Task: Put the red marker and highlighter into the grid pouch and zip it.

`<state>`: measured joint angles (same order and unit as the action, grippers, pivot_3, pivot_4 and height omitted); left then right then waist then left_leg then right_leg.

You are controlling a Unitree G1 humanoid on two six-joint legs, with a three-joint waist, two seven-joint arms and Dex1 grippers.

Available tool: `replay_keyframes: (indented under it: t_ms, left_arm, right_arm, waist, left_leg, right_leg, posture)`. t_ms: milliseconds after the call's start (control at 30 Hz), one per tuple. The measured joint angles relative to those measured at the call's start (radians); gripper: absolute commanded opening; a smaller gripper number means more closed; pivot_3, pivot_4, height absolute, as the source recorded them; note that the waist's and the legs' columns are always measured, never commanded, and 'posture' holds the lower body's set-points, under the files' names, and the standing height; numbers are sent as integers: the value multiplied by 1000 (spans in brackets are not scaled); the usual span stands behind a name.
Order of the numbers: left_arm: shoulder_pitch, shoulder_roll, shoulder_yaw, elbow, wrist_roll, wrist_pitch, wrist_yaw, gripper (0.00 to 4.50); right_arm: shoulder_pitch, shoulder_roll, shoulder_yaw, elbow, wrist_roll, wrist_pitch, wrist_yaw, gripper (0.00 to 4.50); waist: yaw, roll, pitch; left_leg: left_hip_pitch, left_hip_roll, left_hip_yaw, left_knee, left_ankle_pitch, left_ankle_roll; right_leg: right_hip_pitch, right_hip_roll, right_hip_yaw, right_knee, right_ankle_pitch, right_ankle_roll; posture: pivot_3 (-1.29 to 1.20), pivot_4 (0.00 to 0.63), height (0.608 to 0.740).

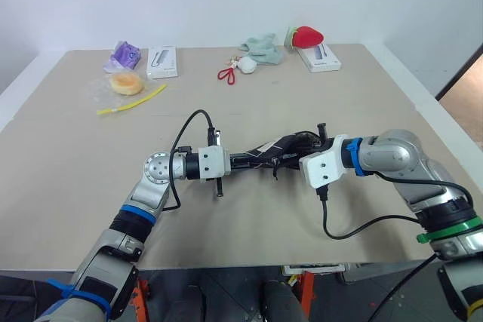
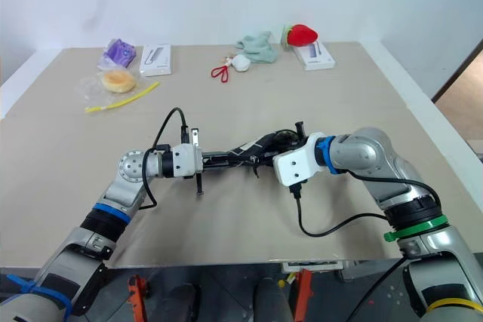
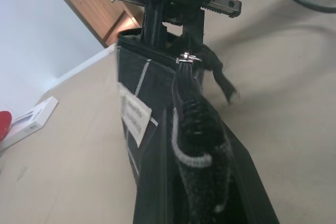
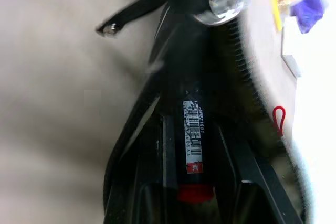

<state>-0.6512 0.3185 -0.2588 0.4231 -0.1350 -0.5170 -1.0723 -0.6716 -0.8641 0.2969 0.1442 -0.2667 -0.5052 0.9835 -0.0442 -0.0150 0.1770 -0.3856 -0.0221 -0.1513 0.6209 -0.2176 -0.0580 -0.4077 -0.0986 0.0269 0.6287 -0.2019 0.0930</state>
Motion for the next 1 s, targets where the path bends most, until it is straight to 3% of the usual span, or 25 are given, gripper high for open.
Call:
replay_keyframes:
  t_ms: [167, 200, 267, 400, 500, 633, 767, 867, 1000]
  left_arm:
    - [-1, -1, 0, -9, 0, 11, 4, 0]
    - [-1, -1, 0, -10, 0, 16, 6, 0]
    - [-1, -1, 1, -9, 1, 22, 16, 0]
    - [0, 0, 14, -6, 18, 24, 67, 0]
    - [3, 7, 27, -3, 18, 31, 85, 0]
    - [17, 5, 30, -3, 16, 46, 85, 0]
    - [29, 5, 32, -8, 15, 57, 85, 0]
    - [30, -5, 32, -9, 14, 62, 82, 0]
    - [29, -11, 32, -9, 13, 64, 79, 0]
  right_arm:
    - [18, 2, -11, -14, 21, 17, -6, 559]
    - [43, 2, -28, -40, 48, 55, -1, 1582]
    - [78, 2, -49, -89, 98, 123, 11, 2440]
    - [186, 5, -211, -264, 269, 375, -16, 4361]
    - [253, 36, -343, -365, 381, 563, -89, 4447]
    - [314, 170, -554, -447, 522, 920, -326, 4447]
    - [353, 183, -654, -386, 472, 1190, -538, 4447]
    - [381, 257, -696, -345, 467, 1316, -647, 4447]
    - [412, 288, -694, -266, 469, 1389, -687, 4447]
  waist:
    - [-1, 0, 0]
    - [0, 0, 0]
    - [0, 0, 0]
    - [5, 0, 0]
    - [6, 0, 0]
    - [11, 0, 0]
    - [21, 0, 0]
    - [20, 1, 0]
    - [20, 3, 0]
  left_leg:
    - [0, 0, 0, 0, 0, 0]
    - [0, 0, 0, 0, 0, 0]
    - [0, 0, 0, 0, 0, 0]
    - [-1, 0, -1, 0, 0, 0]
    - [0, 0, 0, 1, 0, 0]
    - [0, 0, -1, 2, 0, 0]
    - [0, 0, 0, 1, 0, 0]
    - [0, 1, 0, 1, 0, 0]
    - [0, 1, 1, 1, 0, 0]
  right_leg:
    - [0, 0, 0, 0, 0, 0]
    - [0, 0, 0, 0, 0, 0]
    - [0, 0, 0, 0, 0, 0]
    - [0, 0, 0, 0, 0, 0]
    - [0, 0, 0, 0, 1, -1]
    - [1, 1, 0, 1, 2, -2]
    - [0, 1, 0, 1, 2, -2]
    - [0, 2, 0, 1, 2, -3]
    - [0, 2, 2, 1, 2, -2]
  posture:
    - [0, 150, 740]
    - [0, 150, 740]
    - [0, 150, 740]
    - [0, 150, 740]
    - [0, 150, 740]
    - [0, 150, 740]
    - [0, 150, 740]
    - [0, 150, 740]
    - [0, 150, 740]
